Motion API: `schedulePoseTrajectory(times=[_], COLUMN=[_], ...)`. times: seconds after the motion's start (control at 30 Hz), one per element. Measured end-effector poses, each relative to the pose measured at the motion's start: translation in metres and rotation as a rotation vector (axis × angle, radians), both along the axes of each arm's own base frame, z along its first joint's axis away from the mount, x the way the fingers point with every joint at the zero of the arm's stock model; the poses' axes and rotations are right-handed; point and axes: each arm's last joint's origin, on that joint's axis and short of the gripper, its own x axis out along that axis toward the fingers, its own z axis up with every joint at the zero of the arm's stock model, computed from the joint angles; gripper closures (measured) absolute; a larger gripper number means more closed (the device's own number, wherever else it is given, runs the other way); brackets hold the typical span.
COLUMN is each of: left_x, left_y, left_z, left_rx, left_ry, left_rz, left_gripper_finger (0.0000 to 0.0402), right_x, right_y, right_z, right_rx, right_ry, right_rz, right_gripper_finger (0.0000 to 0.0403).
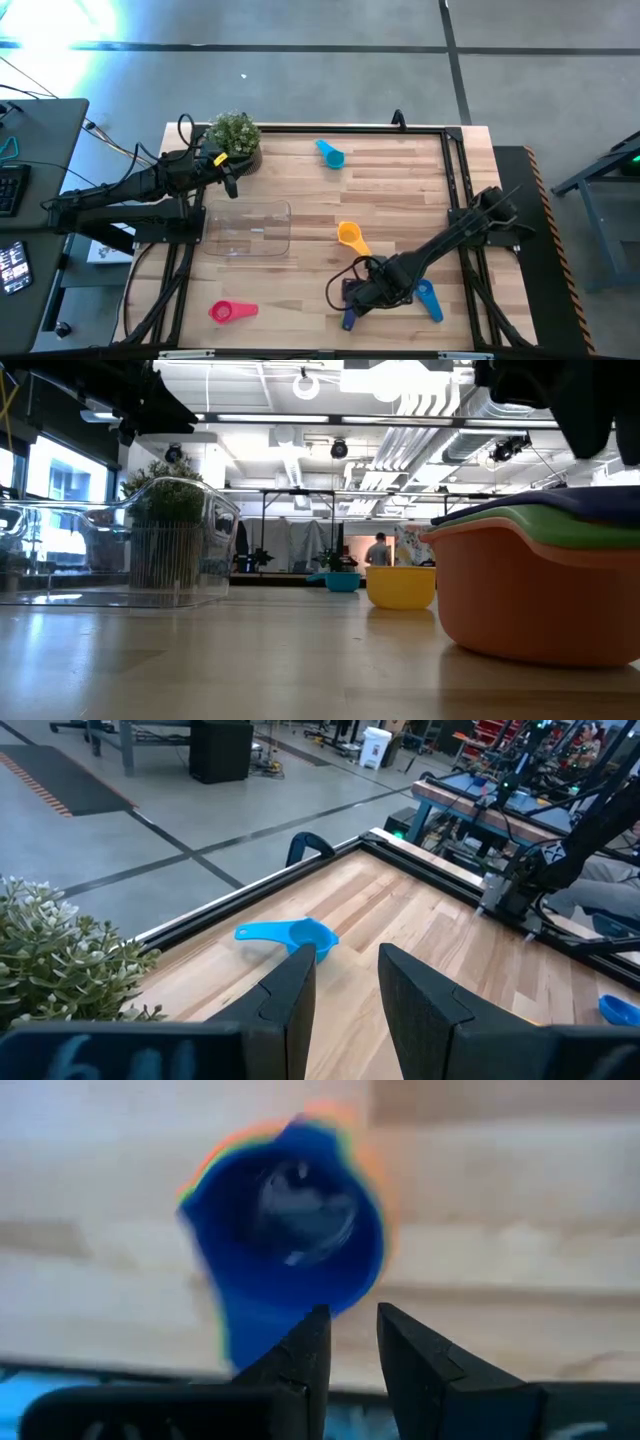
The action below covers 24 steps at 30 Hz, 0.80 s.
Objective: Nest measuring cups in basket
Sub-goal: Stack the purple measuring cup on top of the green measuring cup
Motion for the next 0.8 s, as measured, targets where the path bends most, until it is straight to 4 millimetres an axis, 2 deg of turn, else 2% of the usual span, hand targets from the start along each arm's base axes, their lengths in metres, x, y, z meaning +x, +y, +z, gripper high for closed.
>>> schedulePoseTrajectory(times=[0.2, 0.43, 0.8], left_x=[0.0, 0.0, 0.0], left_y=[0.0, 0.0, 0.0], left_z=[0.0, 0.0, 0.0], left_rx=[0.0, 0.0, 0.0], left_ry=[0.0, 0.001, 0.001], left_rz=[0.0, 0.0, 0.0], left_gripper_finger=[0.0298, 0.0298, 0.0298], right_x=[0.005, -0.001, 0.003], right_y=[0.019, 0.044, 0.053], right_z=[0.002, -0.014, -0.044], right_rx=[0.093, 0.12, 0.068], right_ry=[-0.104, -0.088, -0.046], right_rz=[-0.04, -0.052, -0.047], right_gripper_finger=[0.0324, 0.0324, 0.0324])
